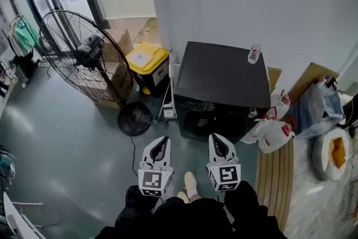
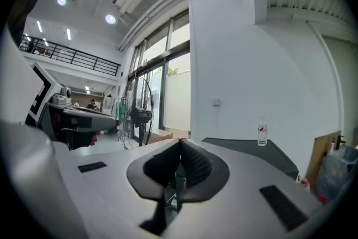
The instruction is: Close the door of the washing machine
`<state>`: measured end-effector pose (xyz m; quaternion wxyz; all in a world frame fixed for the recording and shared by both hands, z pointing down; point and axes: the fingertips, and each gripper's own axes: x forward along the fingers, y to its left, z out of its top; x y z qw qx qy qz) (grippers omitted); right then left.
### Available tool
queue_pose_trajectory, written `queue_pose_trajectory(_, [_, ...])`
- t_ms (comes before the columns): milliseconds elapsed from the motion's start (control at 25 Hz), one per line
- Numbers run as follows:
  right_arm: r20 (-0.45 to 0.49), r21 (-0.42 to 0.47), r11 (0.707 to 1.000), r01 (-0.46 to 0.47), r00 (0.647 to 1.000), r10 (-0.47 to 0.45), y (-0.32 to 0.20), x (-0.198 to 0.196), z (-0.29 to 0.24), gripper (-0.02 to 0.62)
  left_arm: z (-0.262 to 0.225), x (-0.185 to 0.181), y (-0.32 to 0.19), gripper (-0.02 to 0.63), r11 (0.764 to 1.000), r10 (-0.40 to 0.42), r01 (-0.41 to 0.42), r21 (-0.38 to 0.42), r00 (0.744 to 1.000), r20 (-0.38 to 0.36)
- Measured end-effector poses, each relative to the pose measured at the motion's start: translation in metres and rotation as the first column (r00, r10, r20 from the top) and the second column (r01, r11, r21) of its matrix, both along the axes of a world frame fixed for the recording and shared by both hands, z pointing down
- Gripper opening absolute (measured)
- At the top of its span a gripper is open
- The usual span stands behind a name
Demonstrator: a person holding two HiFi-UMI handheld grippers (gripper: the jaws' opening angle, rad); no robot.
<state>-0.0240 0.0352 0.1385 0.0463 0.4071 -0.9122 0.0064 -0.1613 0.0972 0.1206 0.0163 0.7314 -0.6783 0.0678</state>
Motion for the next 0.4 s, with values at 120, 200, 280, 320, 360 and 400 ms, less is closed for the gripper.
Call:
queue_pose_trajectory(120, [0.003, 0.002, 1.000, -0.001, 1.000, 0.001, -0.0019, 0.0014, -0.0009, 0.017, -0.0025, 0.0006, -0.0009, 0.031, 1.000, -0.006, 0.006, 0.001, 1.000, 0.005])
queue_pose_trajectory(200, [0.003, 0.002, 1.000, 0.000, 1.000, 0.000, -0.0041, 0.0016, -0.0011, 0.017, -0.0029, 0.0009, -0.0026, 0.031, 1.000, -0.007, 0.007, 0.002, 1.000, 0.005])
queue_pose_trajectory(280, [0.004, 0.003, 1.000, 0.003, 1.000, -0.003, -0.0046, 0.0016, -0.0015, 0.017, -0.0029, 0.0016, -0.0037, 0.031, 1.000, -0.006, 0.006, 0.005, 1.000, 0.004])
queue_pose_trajectory(320, [0.003, 0.003, 1.000, 0.005, 1.000, -0.005, -0.0045, 0.0019, -0.0019, 0.017, -0.0022, 0.0024, -0.0038, 0.031, 1.000, -0.005, 0.005, 0.006, 1.000, 0.003])
queue_pose_trajectory(360, [0.003, 0.004, 1.000, 0.007, 1.000, -0.007, -0.0044, 0.0024, -0.0023, 0.017, -0.0016, 0.0033, -0.0039, 0.031, 1.000, -0.004, 0.004, 0.005, 1.000, 0.003])
queue_pose_trajectory(400, [0.003, 0.005, 1.000, 0.009, 1.000, -0.009, -0.0043, 0.0029, -0.0026, 0.017, -0.0009, 0.0043, -0.0040, 0.031, 1.000, -0.003, 0.003, 0.004, 1.000, 0.002])
